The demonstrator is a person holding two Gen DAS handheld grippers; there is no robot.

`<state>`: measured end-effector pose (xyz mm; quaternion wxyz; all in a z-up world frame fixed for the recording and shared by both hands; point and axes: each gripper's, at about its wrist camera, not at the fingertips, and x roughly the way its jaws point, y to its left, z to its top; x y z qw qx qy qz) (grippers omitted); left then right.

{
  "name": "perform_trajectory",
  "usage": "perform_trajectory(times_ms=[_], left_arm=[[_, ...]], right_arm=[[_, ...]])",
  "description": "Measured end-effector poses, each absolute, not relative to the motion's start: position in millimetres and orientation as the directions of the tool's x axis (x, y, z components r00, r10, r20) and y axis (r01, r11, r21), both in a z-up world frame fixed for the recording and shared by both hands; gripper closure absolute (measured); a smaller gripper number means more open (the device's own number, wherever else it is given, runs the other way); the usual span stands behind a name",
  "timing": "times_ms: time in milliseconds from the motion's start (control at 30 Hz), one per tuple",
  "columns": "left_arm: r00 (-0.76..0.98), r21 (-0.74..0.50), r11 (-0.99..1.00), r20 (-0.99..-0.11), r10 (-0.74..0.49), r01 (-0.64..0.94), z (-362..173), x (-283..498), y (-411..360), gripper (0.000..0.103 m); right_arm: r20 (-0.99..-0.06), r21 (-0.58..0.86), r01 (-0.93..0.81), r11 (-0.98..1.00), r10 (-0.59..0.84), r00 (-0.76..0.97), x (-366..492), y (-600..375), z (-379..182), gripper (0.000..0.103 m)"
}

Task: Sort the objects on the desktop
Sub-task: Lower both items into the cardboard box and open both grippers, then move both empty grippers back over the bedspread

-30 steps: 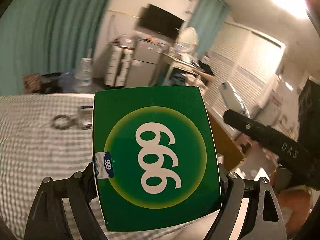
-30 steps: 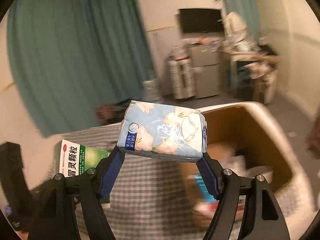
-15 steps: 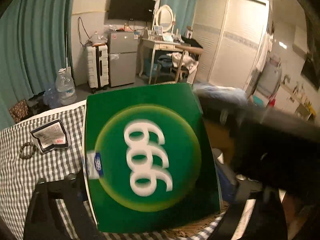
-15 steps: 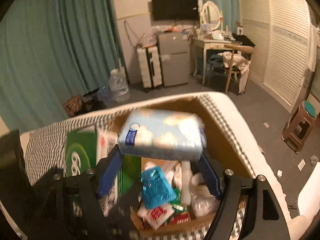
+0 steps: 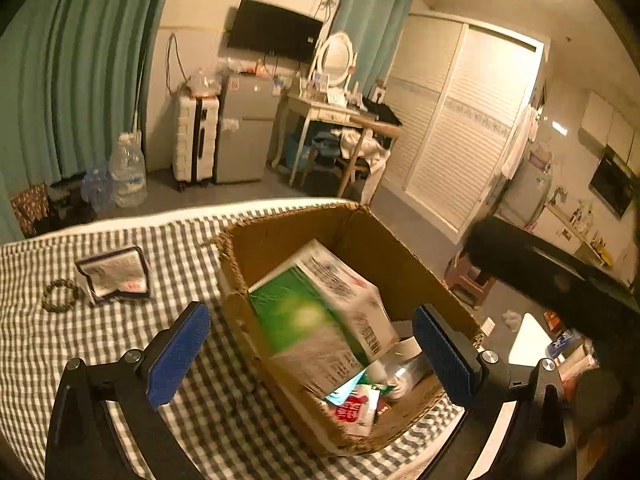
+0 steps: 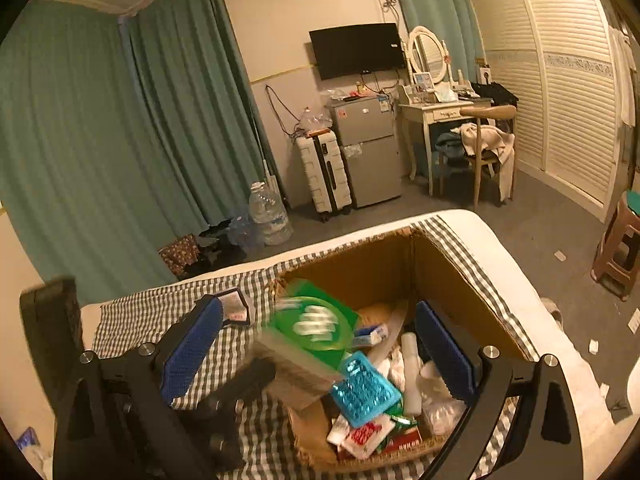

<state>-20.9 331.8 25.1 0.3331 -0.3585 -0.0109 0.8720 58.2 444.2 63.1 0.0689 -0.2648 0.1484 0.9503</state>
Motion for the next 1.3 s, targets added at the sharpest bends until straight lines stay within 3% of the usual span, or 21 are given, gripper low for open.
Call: perform_trajectory(times_ms=[67, 167, 367, 500, 633, 900, 1067, 1200, 1300], left_arm=[[-0.483, -0.275, -0.779, -0.655, 0.581, -0.564, 22.1, -22.9, 339.2, 0.0], [-0.506, -0.334, -0.785, -0.619, 0.6, -0.522, 16.3, -17.7, 323.2, 0.0], [-0.621, -0.221, -0.928, -0.693, 0.366, -0.3, -8.3, -48.6, 240.0, 0.0], [-0.702, -0.078, -0.996, -0.707, 0.089, -0.048, -32.5, -72.7, 156.4, 0.0], [-0.664, -0.031, -0.997, -0.748, -0.02, 0.065, -82.0, -86.3, 97.5, 0.0], [-0.598, -0.107, -0.985, -0.801, 0.004, 0.136, -157.2, -121.9, 63.1, 0.0], [-0.678, -0.174, -0.979, -0.733, 0.057, 0.106, -160.8, -146.2, 61.7, 0.0], [-0.715, -0.074, -0.997, -0.697, 0.056, -0.005, -163.4, -182.6, 85.9, 0.0], [-0.726, -0.077, -0.995, -0.681, 0.096, -0.059, -169.2, -211.4, 95.9, 0.0]], right_arm=[[-0.528, 0.241, -0.219, -0.946, 0.062, -0.847, 65.4, 445.1, 64.4, 0.006], [-0.521, 0.215, -0.229, -0.949, 0.086, -0.849, 74.9, 447.6, 70.3, 0.006], [-0.529, 0.258, -0.197, -0.946, 0.032, -0.848, 65.3, 442.7, 54.1, 0.006], [-0.55, 0.212, -0.11, -0.971, -0.025, -0.834, 41.7, 405.2, 27.3, 0.006], [-0.546, 0.238, 0.003, -0.971, -0.136, -0.827, 18.4, 364.9, 3.5, 0.006], [-0.53, 0.237, 0.119, -0.964, -0.231, -0.816, -41.9, 287.6, -39.2, 0.001], [-0.546, 0.149, 0.131, -0.98, -0.192, -0.815, -94.9, 256.9, -73.0, 0.001], [-0.554, 0.183, 0.056, -0.981, -0.15, -0.819, -159.7, 263.6, -101.6, 0.001], [-0.564, 0.225, -0.001, -0.974, -0.129, -0.816, -197.0, 275.3, -119.9, 0.001]])
